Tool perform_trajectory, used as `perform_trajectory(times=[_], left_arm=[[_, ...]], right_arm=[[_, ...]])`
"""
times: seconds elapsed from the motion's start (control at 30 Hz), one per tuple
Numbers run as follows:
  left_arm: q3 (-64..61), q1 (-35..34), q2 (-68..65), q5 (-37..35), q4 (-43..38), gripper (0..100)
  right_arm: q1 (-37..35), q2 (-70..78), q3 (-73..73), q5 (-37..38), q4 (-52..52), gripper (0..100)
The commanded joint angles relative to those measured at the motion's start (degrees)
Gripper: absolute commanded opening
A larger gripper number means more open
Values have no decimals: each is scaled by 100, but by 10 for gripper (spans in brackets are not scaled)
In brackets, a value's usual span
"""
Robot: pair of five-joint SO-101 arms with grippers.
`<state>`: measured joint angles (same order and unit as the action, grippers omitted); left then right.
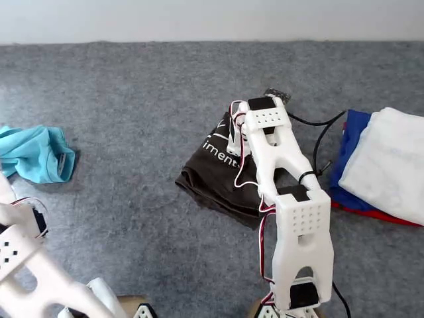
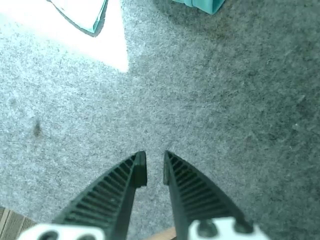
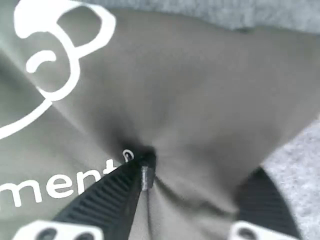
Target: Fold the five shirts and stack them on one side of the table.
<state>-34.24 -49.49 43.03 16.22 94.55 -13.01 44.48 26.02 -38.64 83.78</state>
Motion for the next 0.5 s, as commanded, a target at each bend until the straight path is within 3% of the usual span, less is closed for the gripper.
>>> perform_trajectory(times=[0.0,0.07,0.23,0.47], left_arm=[[75,-26,53,53,-70,72],[75,-26,53,53,-70,72],[75,-26,53,53,-70,72],[40,-18,79,53,-70,72]], right_arm=[[198,330,114,70,110,0],[242,321,114,97,207,39],[497,92,264,818,523,13],[1200,-1086,1116,2646,1877,9]])
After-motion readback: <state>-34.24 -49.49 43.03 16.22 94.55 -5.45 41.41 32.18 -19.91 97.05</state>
